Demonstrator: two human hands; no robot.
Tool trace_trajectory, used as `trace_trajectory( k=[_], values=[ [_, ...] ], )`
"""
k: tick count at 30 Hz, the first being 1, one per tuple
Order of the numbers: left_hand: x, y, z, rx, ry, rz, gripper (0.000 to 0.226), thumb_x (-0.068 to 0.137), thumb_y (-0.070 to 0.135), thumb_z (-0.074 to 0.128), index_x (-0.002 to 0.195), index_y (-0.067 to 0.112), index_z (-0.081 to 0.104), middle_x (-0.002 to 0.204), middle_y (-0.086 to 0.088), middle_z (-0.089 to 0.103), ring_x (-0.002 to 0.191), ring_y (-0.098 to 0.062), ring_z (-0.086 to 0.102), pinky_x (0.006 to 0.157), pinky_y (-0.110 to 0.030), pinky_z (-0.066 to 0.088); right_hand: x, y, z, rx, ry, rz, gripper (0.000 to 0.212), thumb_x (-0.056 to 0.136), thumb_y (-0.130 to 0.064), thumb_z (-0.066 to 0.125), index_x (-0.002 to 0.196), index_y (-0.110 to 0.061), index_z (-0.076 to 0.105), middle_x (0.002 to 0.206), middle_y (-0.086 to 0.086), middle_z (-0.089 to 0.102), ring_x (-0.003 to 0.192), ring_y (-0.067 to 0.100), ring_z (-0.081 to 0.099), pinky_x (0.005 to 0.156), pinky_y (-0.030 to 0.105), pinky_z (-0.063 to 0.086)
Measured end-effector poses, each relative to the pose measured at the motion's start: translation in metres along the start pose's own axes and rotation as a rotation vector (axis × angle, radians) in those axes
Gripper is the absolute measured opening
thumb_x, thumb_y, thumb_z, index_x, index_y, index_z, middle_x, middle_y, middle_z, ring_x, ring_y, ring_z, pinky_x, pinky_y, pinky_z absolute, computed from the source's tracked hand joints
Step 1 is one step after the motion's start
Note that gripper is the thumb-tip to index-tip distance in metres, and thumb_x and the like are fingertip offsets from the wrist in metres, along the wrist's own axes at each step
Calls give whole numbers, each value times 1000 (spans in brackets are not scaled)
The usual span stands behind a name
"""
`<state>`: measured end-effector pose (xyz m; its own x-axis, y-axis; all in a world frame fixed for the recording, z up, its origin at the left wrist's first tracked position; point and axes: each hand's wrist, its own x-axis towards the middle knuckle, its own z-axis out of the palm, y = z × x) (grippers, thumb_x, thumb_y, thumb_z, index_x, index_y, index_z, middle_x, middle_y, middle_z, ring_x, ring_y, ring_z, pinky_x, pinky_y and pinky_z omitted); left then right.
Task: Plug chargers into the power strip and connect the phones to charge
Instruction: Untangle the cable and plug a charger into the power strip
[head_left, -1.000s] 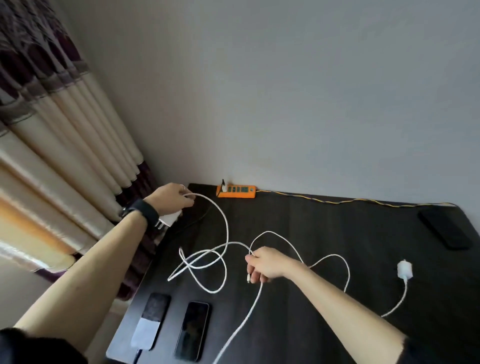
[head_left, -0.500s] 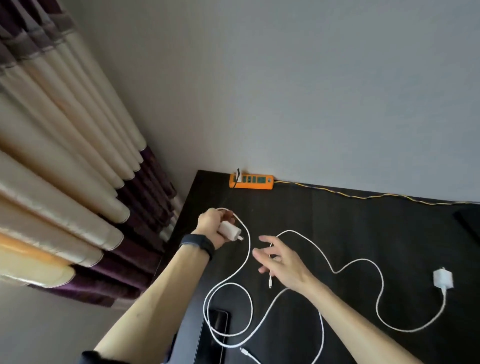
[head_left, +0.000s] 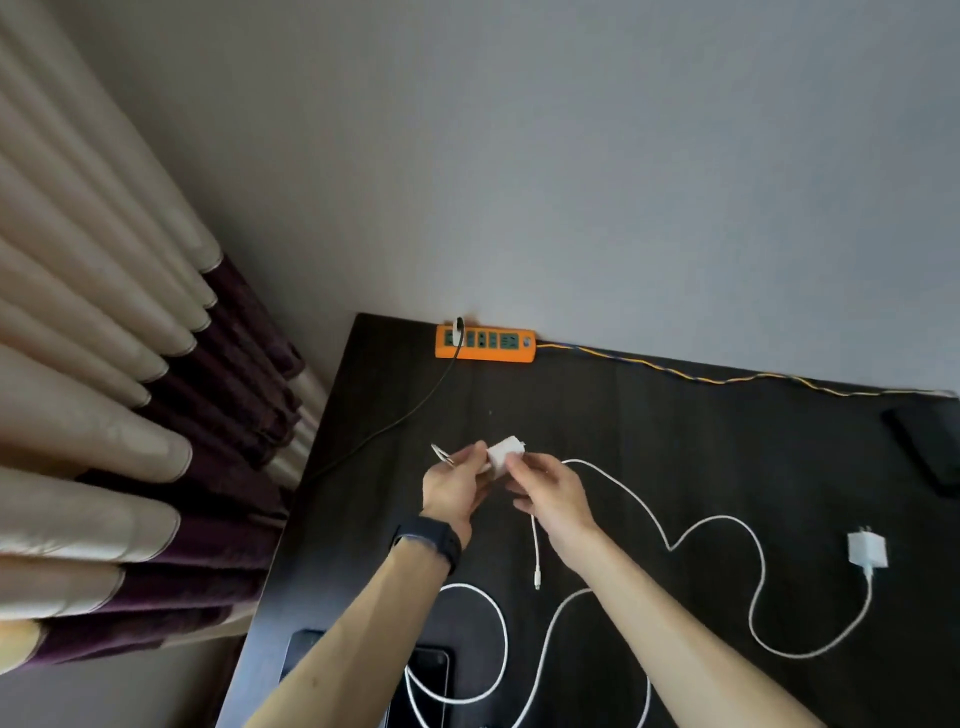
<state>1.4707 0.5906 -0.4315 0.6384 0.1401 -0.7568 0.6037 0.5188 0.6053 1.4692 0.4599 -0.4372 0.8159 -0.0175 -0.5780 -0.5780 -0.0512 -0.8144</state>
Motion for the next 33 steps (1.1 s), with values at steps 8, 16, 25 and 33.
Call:
trace_trajectory(
  k=[8, 16, 25, 33],
  values=[
    [30, -9, -14, 279, 231, -80, 43, 88, 32, 70, 115, 0, 59, 109, -16, 67, 97, -29, 65, 83, -37, 50, 55, -12, 26, 8, 143, 81, 7, 101, -22, 55, 105, -27, 58, 107, 2, 66, 88, 19, 74, 80, 35, 62],
    [91, 4, -54, 1165, 291, 386, 64, 90, 56, 53, 146, 30, 38, 155, -4, 29, 144, -26, 25, 115, -45, 27, 155, -54, 22, -700, 126, -137, 29, 103, -25, 49, 131, -21, 45, 122, 11, 62, 92, 23, 59, 79, 32, 41],
    [172, -38, -79, 1560, 163, 633, 58, 96, 61, 1, 152, 50, -6, 163, 7, -23, 148, -13, -27, 116, -48, -18, 250, -62, 33, -729, 195, -392, 26, 100, -27, 57, 125, -22, 59, 121, 8, 67, 98, 20, 60, 64, 15, 38],
    [186, -59, -82, 1593, 293, 786, 60, 97, 61, 10, 152, 49, -12, 163, 7, -24, 149, -13, -26, 119, -47, -18, 281, -97, 46, -1134, 158, -467, 33, 101, -26, 46, 108, -10, 74, 112, 11, 72, 106, 31, 65, 80, 29, 44]
  ],
)
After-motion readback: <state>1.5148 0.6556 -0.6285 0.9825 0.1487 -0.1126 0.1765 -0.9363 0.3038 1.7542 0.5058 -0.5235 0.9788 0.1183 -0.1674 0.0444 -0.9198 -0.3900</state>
